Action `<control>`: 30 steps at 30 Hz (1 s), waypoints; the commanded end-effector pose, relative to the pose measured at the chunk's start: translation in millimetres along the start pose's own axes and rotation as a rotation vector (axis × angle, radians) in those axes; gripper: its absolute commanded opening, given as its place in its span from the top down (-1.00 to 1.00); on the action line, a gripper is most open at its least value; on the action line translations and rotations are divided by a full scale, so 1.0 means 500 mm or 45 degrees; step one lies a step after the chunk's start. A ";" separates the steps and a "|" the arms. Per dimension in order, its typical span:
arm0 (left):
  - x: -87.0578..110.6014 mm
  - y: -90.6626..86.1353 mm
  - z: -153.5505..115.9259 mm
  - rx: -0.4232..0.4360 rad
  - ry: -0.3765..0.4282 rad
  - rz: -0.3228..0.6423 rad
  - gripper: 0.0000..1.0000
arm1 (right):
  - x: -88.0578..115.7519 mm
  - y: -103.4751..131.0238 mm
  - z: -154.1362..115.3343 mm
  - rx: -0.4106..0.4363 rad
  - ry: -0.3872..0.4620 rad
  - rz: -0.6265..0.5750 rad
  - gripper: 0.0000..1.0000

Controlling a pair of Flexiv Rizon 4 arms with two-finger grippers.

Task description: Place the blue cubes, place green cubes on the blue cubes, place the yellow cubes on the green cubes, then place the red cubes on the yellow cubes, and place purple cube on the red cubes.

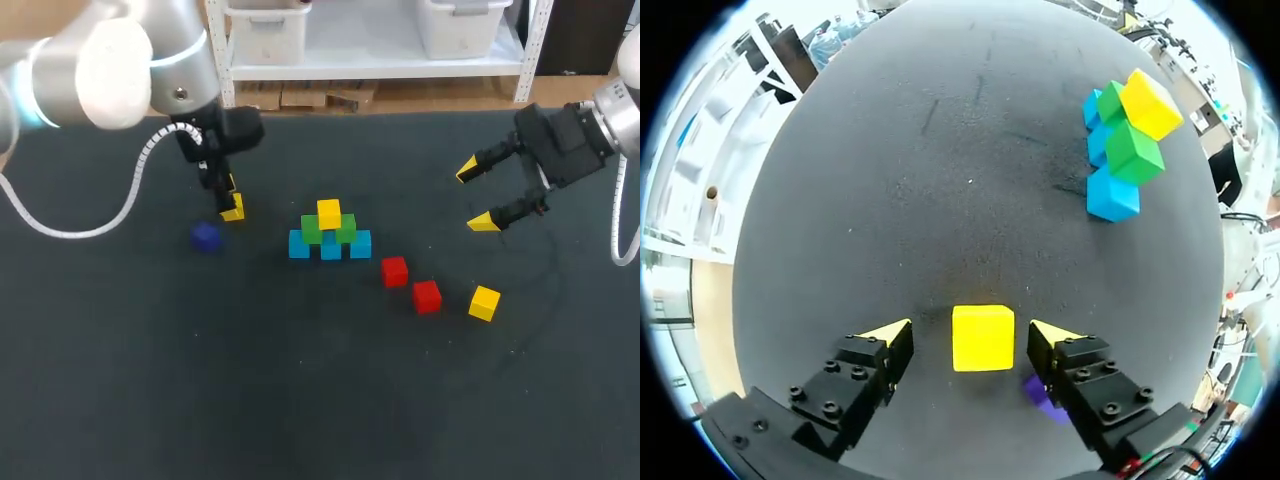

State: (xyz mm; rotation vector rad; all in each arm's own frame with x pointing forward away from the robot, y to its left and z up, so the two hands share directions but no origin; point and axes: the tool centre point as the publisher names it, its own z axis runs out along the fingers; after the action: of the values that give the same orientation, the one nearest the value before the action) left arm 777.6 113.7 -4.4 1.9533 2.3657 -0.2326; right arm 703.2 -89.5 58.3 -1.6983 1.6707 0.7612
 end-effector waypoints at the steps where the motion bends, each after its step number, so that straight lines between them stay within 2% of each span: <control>1: 0.014 -0.016 -0.003 -0.021 -0.017 -0.008 -0.48 | 0.000 0.000 0.000 0.001 -0.002 -0.002 -1.00; 2: 0.014 -0.016 -0.003 -0.021 -0.016 -0.010 -0.36 | 0.000 0.000 0.000 0.001 -0.002 -0.002 -1.00; 3: 0.015 -0.016 -0.002 -0.022 -0.016 -0.011 0.05 | 0.000 0.000 0.000 0.001 -0.002 -0.002 -1.00; 6: 0.015 -0.016 -0.002 -0.026 -0.017 -0.012 0.57 | 0.000 0.000 0.000 0.001 -0.002 -0.002 -1.00; 7: 0.014 -0.015 -0.002 -0.028 -0.017 -0.011 0.93 | 0.000 0.000 0.000 0.001 -0.002 -0.002 -1.00; 8: 0.013 -0.015 -0.001 -0.030 -0.018 -0.011 1.00 | 0.000 0.000 0.000 0.001 -0.002 -0.002 -1.00; 12: 0.007 -0.016 -0.001 -0.035 -0.022 -0.006 1.00 | 0.000 0.000 0.000 0.001 -0.002 -0.002 -1.00; 17: -0.005 -0.029 -0.036 -0.050 -0.016 0.045 1.00 | 0.000 0.000 0.000 0.001 -0.002 -0.002 -1.00; 23: -0.035 -0.074 -0.103 -0.034 0.009 0.134 1.00 | 0.000 0.000 0.000 0.001 -0.002 -0.002 -1.00; 30: -0.075 -0.131 -0.161 -0.034 0.010 0.170 1.00 | 0.000 0.000 0.000 0.001 -0.002 -0.002 -1.00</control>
State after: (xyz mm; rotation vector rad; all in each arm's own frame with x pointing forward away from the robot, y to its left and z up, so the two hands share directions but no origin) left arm 738.4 80.6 72.5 2.0977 2.2248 -0.2185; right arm 703.2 -89.5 58.3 -1.6982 1.6707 0.7612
